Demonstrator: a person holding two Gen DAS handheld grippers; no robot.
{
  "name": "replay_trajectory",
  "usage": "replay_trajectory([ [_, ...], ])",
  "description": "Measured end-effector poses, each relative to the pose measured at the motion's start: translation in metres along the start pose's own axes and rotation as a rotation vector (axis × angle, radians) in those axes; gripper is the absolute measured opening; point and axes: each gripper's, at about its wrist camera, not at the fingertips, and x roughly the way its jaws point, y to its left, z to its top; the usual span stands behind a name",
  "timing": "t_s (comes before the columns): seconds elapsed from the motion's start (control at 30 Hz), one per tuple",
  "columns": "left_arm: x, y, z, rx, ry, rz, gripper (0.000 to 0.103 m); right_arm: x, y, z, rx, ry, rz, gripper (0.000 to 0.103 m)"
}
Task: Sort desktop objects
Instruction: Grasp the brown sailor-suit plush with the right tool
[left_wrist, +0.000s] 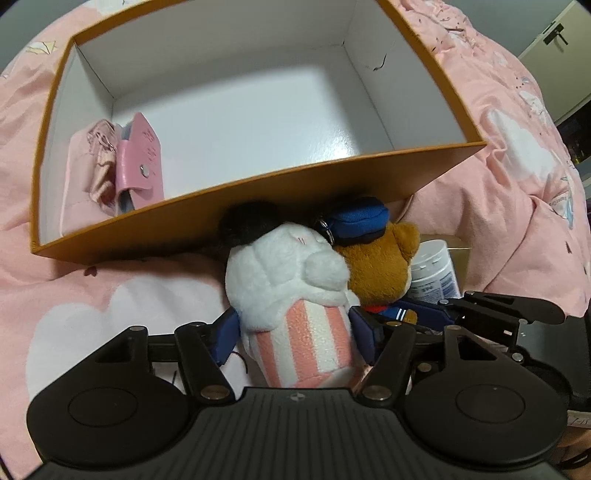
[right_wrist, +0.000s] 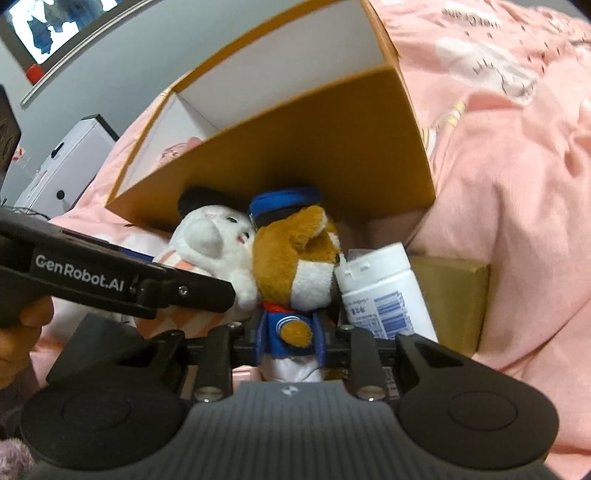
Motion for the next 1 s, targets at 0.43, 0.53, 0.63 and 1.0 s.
replay_trajectory([
  [0.43, -0.059, 0.004, -0.006, -0.011, -0.095, -0.034, 0.072, -0.046, 0.013, 0.007, -0.051, -0.099, 0.088, 0.023],
  [0.53, -0.071, 0.006, -0.004, -0.029, -0.127, -0.053, 0.071, -0.057, 0.013, 0.01, -0.048, -0.123, 0.108, 0.022],
  [0.63, -0.082, 0.005, -0.003, -0.033, -0.153, -0.064, 0.071, -0.065, 0.017, 0.015, -0.043, -0.147, 0.128, 0.022],
  [1.0, -0.121, 0.02, 0.006, -0.077, -0.255, -0.077, 0.071, -0.091, 0.033, 0.041, -0.103, -0.26, 0.18, 0.014],
])
